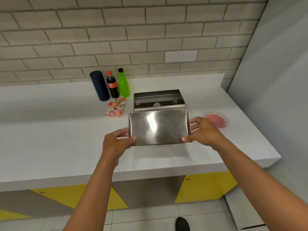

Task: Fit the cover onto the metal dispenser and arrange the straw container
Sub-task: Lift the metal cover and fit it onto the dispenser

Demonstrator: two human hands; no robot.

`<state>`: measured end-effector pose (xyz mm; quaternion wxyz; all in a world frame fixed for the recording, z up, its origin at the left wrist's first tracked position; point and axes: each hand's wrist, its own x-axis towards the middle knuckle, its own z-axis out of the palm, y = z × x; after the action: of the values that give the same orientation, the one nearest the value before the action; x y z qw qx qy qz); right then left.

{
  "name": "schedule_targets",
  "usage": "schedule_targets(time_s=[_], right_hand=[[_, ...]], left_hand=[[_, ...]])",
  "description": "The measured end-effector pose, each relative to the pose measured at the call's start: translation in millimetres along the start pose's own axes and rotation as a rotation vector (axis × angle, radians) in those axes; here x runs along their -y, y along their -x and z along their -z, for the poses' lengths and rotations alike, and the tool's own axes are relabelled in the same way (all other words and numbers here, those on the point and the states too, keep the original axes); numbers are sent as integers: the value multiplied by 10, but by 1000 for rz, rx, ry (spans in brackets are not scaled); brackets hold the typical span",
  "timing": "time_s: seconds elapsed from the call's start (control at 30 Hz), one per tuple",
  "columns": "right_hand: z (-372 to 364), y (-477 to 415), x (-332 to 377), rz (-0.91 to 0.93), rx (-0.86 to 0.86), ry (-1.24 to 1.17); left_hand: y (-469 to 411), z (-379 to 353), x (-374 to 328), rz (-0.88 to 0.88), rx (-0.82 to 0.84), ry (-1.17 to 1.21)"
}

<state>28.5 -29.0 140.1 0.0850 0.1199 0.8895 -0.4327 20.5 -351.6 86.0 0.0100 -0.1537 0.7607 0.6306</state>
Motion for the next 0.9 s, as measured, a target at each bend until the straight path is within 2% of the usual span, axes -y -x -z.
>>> schedule_targets(time_s=[0.23,0.4,0.53,0.9], right_hand=[[152,-501,229,131,-26,228],[293,-923,337,151,-3,264],[374,-1201,400,159,13,267],[414,-1616,504,120,75,278]], left_hand=[[-343,-307,-360,-27,-132,-20],[-569,-506,-542,-95,-233,-127],[-703,-663,-604,-81,-303,-143],[-992,-794,-670,-41,-301,-136]])
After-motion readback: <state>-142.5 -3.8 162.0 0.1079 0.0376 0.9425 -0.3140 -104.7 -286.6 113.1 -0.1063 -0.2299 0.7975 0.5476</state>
